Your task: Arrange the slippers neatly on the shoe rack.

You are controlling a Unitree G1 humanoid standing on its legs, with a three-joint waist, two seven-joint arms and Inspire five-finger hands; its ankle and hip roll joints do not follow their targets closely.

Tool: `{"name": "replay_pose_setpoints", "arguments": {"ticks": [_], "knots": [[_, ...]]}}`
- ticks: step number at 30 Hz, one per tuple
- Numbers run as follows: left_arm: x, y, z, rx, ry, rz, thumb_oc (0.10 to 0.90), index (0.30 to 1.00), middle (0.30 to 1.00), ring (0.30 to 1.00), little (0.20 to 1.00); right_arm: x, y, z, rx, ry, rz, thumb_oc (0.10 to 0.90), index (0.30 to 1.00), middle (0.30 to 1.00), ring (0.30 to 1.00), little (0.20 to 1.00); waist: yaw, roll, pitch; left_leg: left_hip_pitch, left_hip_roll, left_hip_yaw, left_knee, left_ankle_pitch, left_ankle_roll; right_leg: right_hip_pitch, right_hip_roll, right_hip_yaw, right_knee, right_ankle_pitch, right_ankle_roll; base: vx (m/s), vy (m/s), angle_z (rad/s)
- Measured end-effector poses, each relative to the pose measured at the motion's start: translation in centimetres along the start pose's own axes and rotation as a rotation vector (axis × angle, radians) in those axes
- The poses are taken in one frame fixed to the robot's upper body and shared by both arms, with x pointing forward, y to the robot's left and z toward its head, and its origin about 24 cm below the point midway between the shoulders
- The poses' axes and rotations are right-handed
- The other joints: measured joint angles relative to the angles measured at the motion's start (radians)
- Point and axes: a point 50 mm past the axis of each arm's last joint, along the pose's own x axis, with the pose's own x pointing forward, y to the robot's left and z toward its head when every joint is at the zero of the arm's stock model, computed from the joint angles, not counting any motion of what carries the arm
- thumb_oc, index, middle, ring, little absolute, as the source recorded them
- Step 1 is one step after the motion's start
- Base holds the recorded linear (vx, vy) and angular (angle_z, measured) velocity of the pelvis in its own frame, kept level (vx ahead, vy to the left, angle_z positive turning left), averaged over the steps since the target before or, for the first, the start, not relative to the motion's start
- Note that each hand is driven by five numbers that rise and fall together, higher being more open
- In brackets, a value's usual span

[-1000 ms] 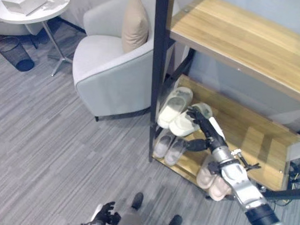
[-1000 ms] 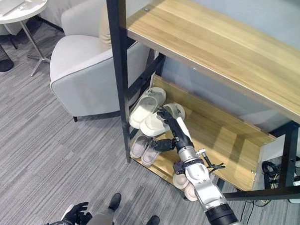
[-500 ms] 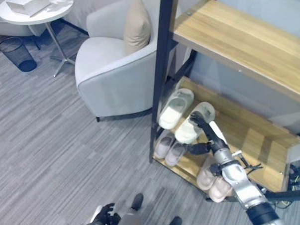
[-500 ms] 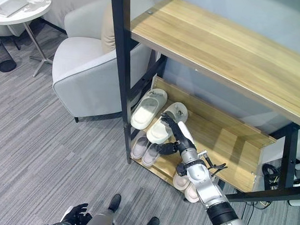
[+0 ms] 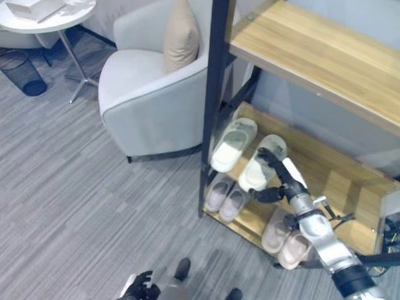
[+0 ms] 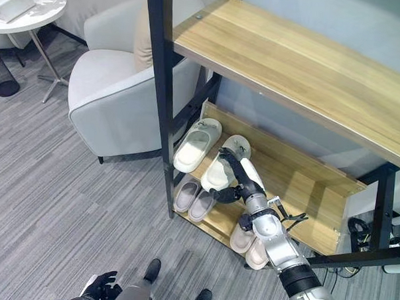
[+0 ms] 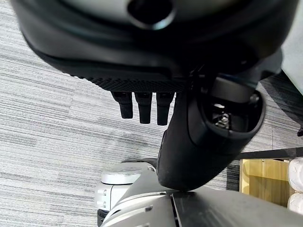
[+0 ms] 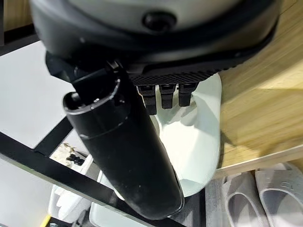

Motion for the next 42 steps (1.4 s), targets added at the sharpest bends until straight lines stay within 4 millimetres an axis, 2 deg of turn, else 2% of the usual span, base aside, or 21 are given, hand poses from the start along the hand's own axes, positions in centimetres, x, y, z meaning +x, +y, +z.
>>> {"name": "replay_pose_setpoints", "arguments": {"ticks": [7, 11, 15, 16, 21, 34, 38, 42], "knots": [[0.0, 0.0, -0.1, -0.002, 0.003, -0.001, 0.8, 0.9, 0.9, 0.9, 0.9, -0.4, -0.4, 3.8, 0.105, -0.179, -0.012, 0.8, 0.9, 0.9, 0.9, 0.9, -0.02, 0.0, 0.0, 0.004, 0.001, 0.003, -0.001, 0.0, 0.0, 0.002, -0.002, 0.002, 0.0, 0.001, 0.0, 0.0, 0.0, 0.0], [0.0, 0.0, -0.2, -0.002, 0.005, -0.001, 0.8, 0.9, 0.9, 0.9, 0.9, -1.0, -1.5, 4.3, 0.14, -0.206, -0.048, 0.8, 0.9, 0.9, 0.9, 0.9, -0.028, 0.0, 0.0, 0.007, 0.001, 0.009, -0.001, -0.001, -0.001, 0.001, -0.004, 0.009, 0.0, 0.003, 0.001, 0.0, 0.0, -0.03], [-0.1, -0.1, -0.4, -0.003, 0.013, -0.002, 0.8, 0.9, 0.9, 0.9, 0.9, -1.7, -2.5, 3.3, 0.134, -0.171, -0.092, 0.8, 0.9, 0.9, 0.9, 0.9, -0.027, -0.001, -0.001, 0.016, 0.001, 0.025, -0.002, -0.004, 0.002, 0.002, -0.005, 0.027, 0.0, 0.005, 0.001, 0.01, -0.002, -0.13], [-0.1, 0.0, -0.5, -0.002, 0.014, -0.001, 0.8, 0.9, 0.9, 0.9, 0.9, -1.9, -2.7, 3.0, 0.121, -0.157, -0.103, 0.8, 0.9, 0.9, 0.9, 0.9, -0.037, -0.001, -0.001, 0.016, 0.001, 0.026, -0.002, -0.004, 0.002, 0.001, -0.006, 0.028, 0.0, 0.005, 0.001, 0.0, 0.0, 0.0], [-0.2, 0.0, -0.8, 0.0, 0.022, -0.001, 0.8, 0.9, 0.9, 0.9, 0.9, -3.0, -3.4, 1.3, -0.06, -0.09, -0.128, 0.8, 0.9, 0.9, 0.9, 0.9, -0.056, 0.001, -0.003, 0.016, 0.002, 0.027, -0.001, -0.004, 0.003, 0.0, -0.006, 0.029, 0.0, 0.006, 0.002, 0.0, 0.0, 0.0], [-0.2, -0.1, -0.7, 0.003, 0.02, -0.004, 0.8, 0.9, 0.9, 0.9, 0.9, -3.3, -2.3, -4.9, -0.221, 0.196, -0.09, 0.8, 0.9, 0.9, 0.9, 0.9, -0.045, 0.002, -0.018, -0.009, -0.001, 0.023, 0.0, -0.001, 0.005, -0.021, -0.003, 0.025, 0.0, 0.007, 0.001, 0.0, 0.0, 0.0], [-0.2, -0.2, -0.7, 0.009, 0.019, -0.007, 0.8, 0.9, 0.9, 0.9, 0.9, -3.1, -2.2, -5.7, -0.227, 0.238, -0.101, 0.8, 0.9, 0.9, 0.9, 0.9, -0.033, 0.004, -0.021, -0.019, -0.004, 0.02, 0.0, 0.006, 0.013, -0.028, -0.001, 0.02, 0.0, 0.011, 0.004, -0.01, 0.004, 0.02], [-0.2, -0.3, -0.5, 0.017, 0.012, -0.011, 0.8, 0.9, 0.9, 0.9, 0.9, -2.0, -1.6, -5.3, -0.229, 0.225, -0.079, 0.8, 0.9, 0.9, 0.9, 0.9, -0.02, 0.004, -0.021, -0.025, -0.005, 0.014, -0.001, 0.003, 0.008, -0.033, -0.002, 0.015, 0.0, 0.011, 0.004, 0.0, 0.009, 0.04]]}}
